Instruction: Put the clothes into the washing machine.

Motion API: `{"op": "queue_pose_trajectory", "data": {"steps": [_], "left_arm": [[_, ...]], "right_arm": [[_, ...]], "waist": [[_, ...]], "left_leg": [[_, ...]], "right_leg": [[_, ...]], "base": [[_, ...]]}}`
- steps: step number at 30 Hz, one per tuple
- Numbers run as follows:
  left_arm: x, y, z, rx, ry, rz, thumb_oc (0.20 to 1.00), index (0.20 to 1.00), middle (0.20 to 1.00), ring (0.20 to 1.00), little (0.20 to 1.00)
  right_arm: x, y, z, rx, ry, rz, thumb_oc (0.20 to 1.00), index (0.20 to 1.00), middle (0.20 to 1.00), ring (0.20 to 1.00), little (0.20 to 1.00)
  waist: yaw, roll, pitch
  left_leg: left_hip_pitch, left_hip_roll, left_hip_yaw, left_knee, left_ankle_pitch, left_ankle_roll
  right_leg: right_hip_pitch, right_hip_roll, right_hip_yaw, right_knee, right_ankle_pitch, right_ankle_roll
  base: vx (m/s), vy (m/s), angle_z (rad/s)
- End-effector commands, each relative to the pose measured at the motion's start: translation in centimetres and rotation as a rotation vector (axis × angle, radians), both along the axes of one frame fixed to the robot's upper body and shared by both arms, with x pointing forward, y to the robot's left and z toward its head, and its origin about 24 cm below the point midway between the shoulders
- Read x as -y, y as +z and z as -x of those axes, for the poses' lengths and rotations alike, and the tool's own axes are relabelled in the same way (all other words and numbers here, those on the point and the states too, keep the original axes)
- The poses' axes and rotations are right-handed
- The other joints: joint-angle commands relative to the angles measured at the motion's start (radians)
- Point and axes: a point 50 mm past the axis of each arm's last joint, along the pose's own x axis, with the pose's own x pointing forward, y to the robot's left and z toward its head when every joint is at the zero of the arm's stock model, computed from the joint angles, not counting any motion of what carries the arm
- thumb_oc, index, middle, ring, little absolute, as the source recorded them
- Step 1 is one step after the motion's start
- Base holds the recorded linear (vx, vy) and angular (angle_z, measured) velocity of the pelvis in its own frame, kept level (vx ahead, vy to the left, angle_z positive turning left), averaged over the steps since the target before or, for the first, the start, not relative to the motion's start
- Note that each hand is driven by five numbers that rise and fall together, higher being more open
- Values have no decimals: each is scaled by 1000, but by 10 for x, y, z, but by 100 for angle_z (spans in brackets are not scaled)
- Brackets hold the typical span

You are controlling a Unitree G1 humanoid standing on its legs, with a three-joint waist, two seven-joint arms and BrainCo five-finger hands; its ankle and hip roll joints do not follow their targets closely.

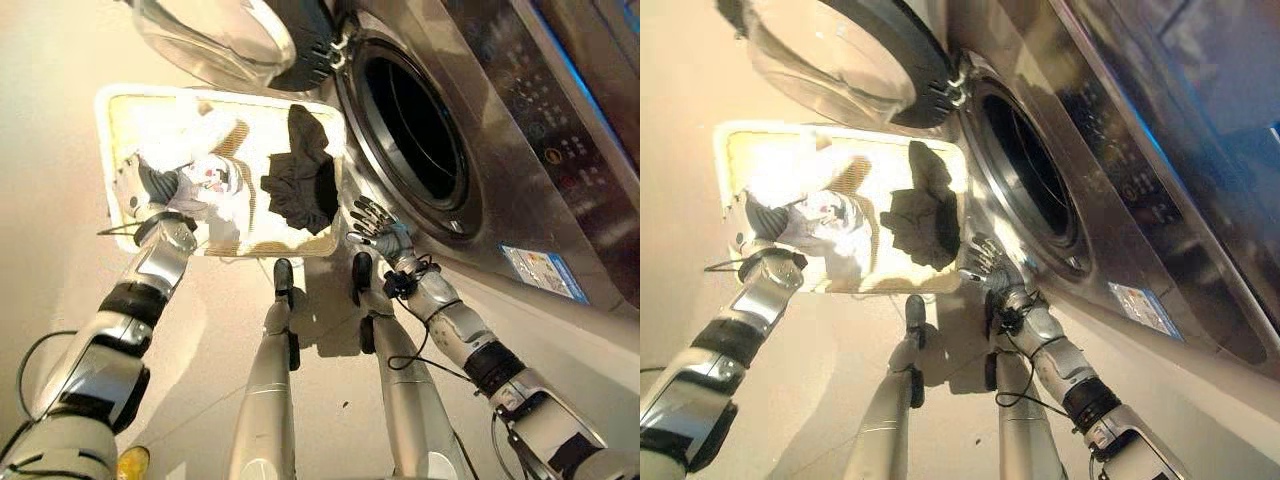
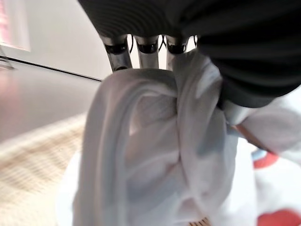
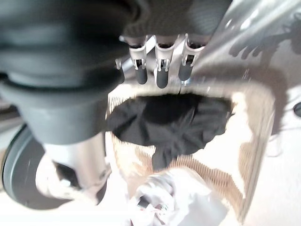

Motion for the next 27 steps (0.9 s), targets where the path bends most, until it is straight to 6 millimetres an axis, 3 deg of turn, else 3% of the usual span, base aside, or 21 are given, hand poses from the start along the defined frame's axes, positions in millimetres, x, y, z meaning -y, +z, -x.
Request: {"op": "queue_pose_trajectory", "data": {"steps": [1, 5, 8, 12, 19, 27], "left_arm": [[4, 17, 9, 149, -148, 81, 200, 200, 200, 200, 200], [23, 14, 15, 173, -359, 204, 200, 200, 200, 200, 200], [59, 21, 25, 178, -699, 327, 200, 200, 200, 200, 200], [91, 24, 36, 123, -1023, 430, 200, 200, 200, 200, 200], [122, 20, 46, 8, -1319, 518, 200, 200, 200, 200, 200], [144, 27, 53, -57, -1506, 528, 200, 200, 200, 200, 200]], "right_arm": [[-5, 24, 8, 148, 4, -26, 1000, 1000, 1000, 1000, 1000], [-10, 29, 10, 191, 15, 24, 1000, 1000, 1000, 1000, 1000], [-16, 41, 9, 279, 30, 139, 1000, 1000, 1000, 1000, 1000], [-20, 56, 9, 379, 66, 252, 1000, 1000, 1000, 1000, 1000], [-40, 71, 16, 497, 182, 398, 1000, 1000, 1000, 1000, 1000], [-53, 72, 18, 540, 288, 605, 1000, 1000, 1000, 1000, 1000]], "waist": [[38, 75, -20], [56, 86, -20], [78, 101, -20], [91, 118, -20], [89, 123, -20], [92, 108, -20]], "left_leg": [[74, -89, 29, 13, -54, 40], [99, -92, 16, 12, -55, 40], [134, -100, 6, 8, -56, 42], [160, -108, 4, 6, -56, 44], [181, -118, 16, 4, -56, 50], [187, -116, 33, -7, -55, 58]], "right_leg": [[105, 15, -2, -24, -62, 72], [139, 1, -22, -15, -74, 72], [181, -15, -45, -9, -85, 76], [219, -26, -60, -19, -83, 79], [249, -33, -60, -52, -62, 88], [257, -31, -56, -83, -37, 98]], "base": [[9, -167, 33], [-10, -89, 25], [-27, -79, 24], [-10, -3, 14], [-2, 3, 2], [0, 0, 0]]}}
